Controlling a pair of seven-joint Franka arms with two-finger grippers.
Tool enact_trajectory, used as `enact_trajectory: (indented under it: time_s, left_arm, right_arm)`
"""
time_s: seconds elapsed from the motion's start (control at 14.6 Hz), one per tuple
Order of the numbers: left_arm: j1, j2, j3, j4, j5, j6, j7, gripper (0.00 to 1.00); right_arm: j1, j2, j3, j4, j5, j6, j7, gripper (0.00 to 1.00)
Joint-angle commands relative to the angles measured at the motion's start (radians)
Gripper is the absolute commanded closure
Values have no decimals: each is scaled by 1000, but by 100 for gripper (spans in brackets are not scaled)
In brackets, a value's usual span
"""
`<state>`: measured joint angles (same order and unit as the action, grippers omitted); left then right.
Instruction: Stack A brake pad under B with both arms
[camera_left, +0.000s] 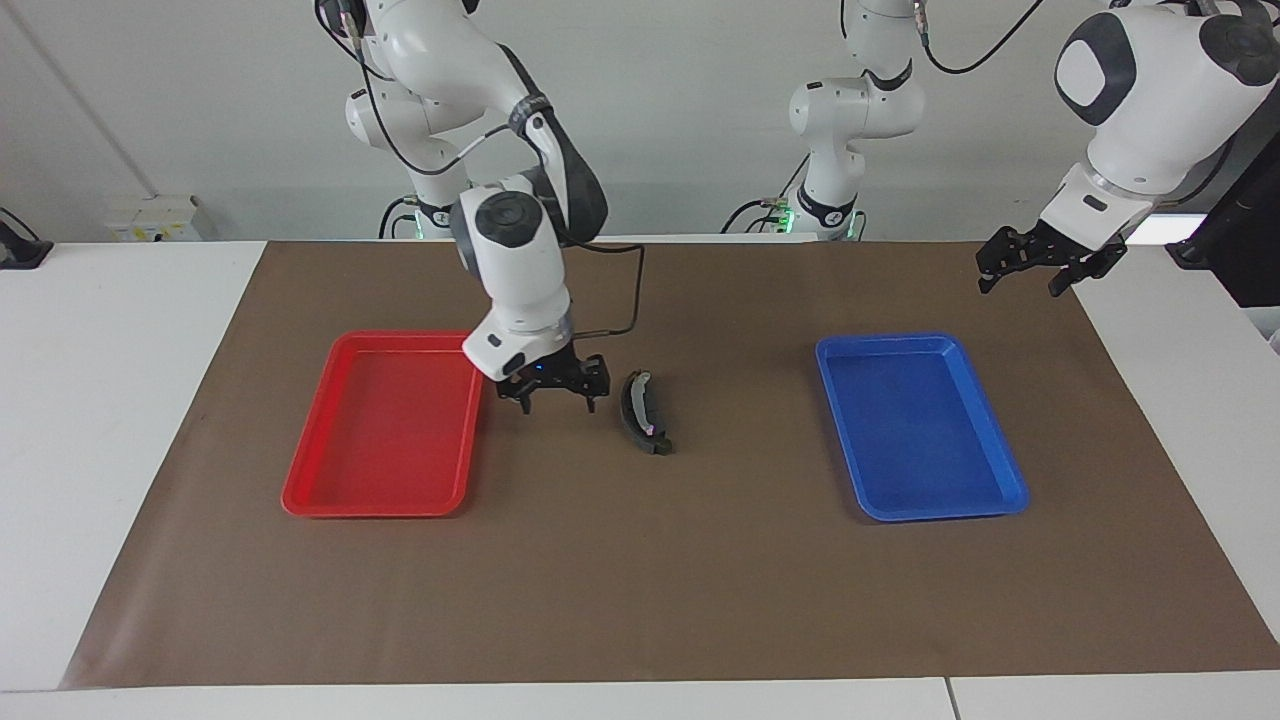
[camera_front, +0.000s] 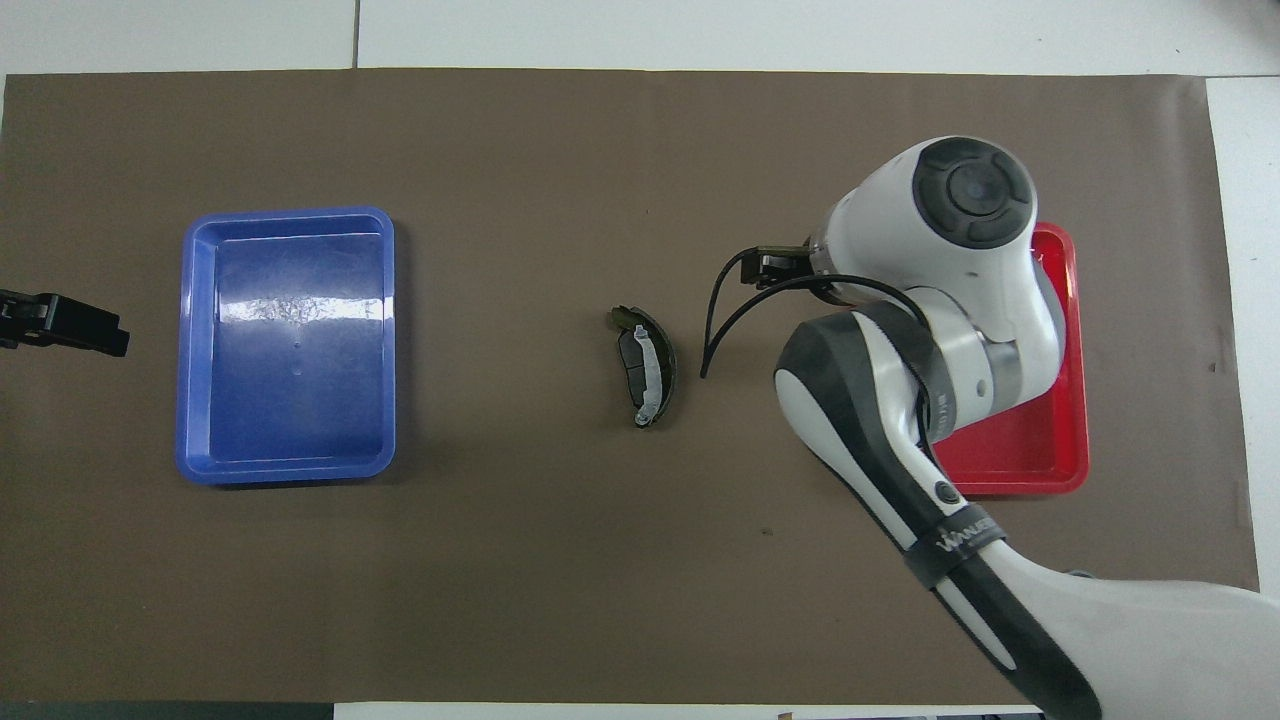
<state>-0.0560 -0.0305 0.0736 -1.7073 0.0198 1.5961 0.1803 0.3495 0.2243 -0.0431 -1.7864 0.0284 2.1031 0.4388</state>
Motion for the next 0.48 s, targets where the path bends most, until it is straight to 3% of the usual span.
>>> enact_trajectory:
  time_s: [0.0,0.14,0.41]
  left_arm:
    - [1,4,-5,9,9,-7,5,1]
    - [1,4,-5,8,9,-8,5,1]
    - [-1,4,-6,6,9,-8,5,1]
  right_arm:
    - [-120,-71,17,-24,-50,-41,-5,1]
    - [-202,-114,17,-19,-50,-87,-67,1]
    - [-311,-221,16,-21,-50,-296,-238,1]
